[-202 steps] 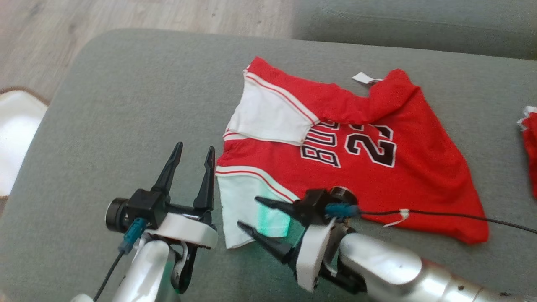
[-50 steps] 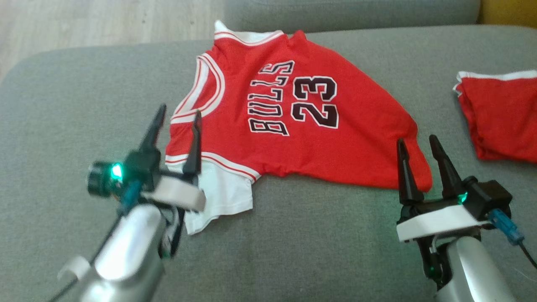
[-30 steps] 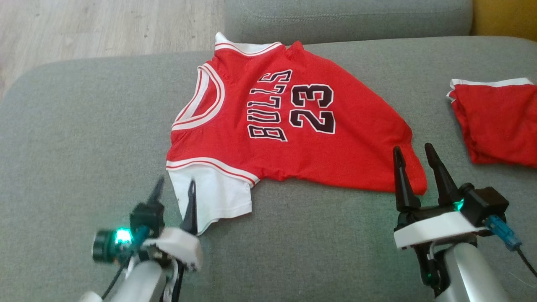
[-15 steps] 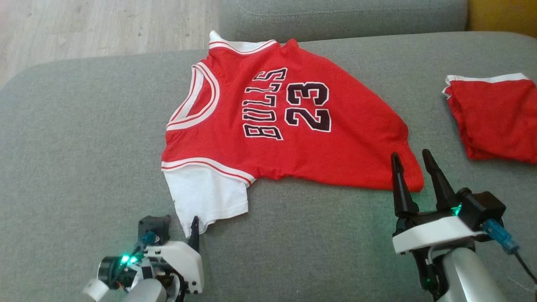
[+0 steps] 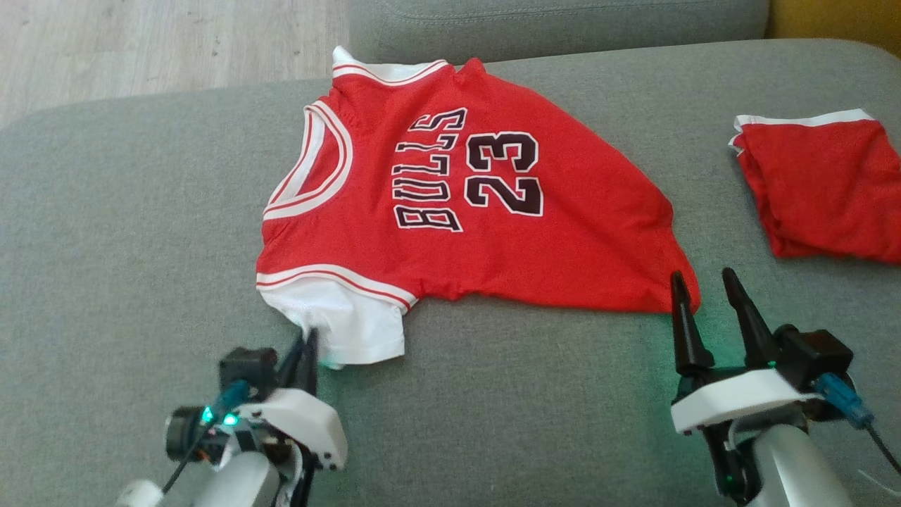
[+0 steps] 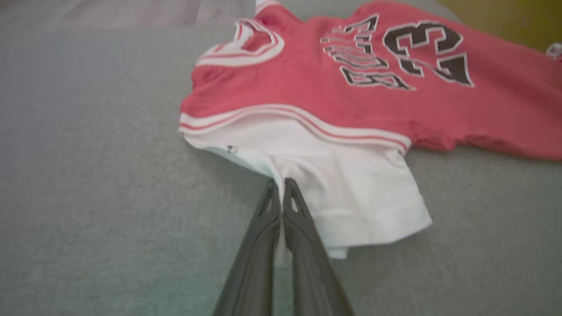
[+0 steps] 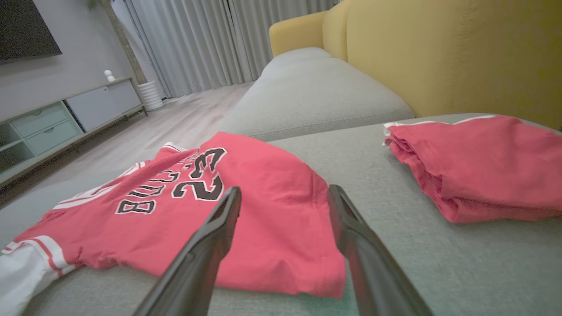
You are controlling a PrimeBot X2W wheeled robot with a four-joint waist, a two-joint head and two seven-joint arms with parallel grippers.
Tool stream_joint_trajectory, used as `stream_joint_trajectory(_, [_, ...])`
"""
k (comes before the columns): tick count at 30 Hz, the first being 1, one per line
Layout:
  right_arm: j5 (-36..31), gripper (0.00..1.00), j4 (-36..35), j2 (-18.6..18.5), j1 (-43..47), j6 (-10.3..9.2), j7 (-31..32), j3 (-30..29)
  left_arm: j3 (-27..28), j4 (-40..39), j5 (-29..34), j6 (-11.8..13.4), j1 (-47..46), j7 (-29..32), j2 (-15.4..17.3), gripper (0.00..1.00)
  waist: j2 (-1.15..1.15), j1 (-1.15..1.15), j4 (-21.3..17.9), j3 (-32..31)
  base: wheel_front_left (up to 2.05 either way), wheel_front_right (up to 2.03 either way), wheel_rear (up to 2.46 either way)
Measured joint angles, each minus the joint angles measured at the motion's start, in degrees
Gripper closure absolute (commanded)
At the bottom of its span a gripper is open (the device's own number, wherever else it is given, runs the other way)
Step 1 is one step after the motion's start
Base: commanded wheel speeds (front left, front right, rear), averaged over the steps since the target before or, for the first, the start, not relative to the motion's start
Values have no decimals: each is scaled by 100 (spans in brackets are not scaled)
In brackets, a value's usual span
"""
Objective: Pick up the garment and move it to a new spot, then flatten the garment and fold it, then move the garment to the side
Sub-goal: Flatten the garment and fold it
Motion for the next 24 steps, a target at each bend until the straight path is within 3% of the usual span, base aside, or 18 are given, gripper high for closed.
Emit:
stream_joint_trajectory(4, [-102,0,400,7,-9,-1,160,-302,292,-264,32,172,-35,-918,4,100,0,0,-25,-26,0,0,0])
stream_joint_trajectory(8, [-107,0,735,14,-20,-1,363,-519,405,-370,76,241,-81,-1384,0,100,0,0,-28,-44,0,0,0])
stream_joint_trajectory(24, [476,0,2041,20,-672,-1,609,-555,682,-677,281,416,-191,-1764,-27,100,0,0,151,97,0,0,0])
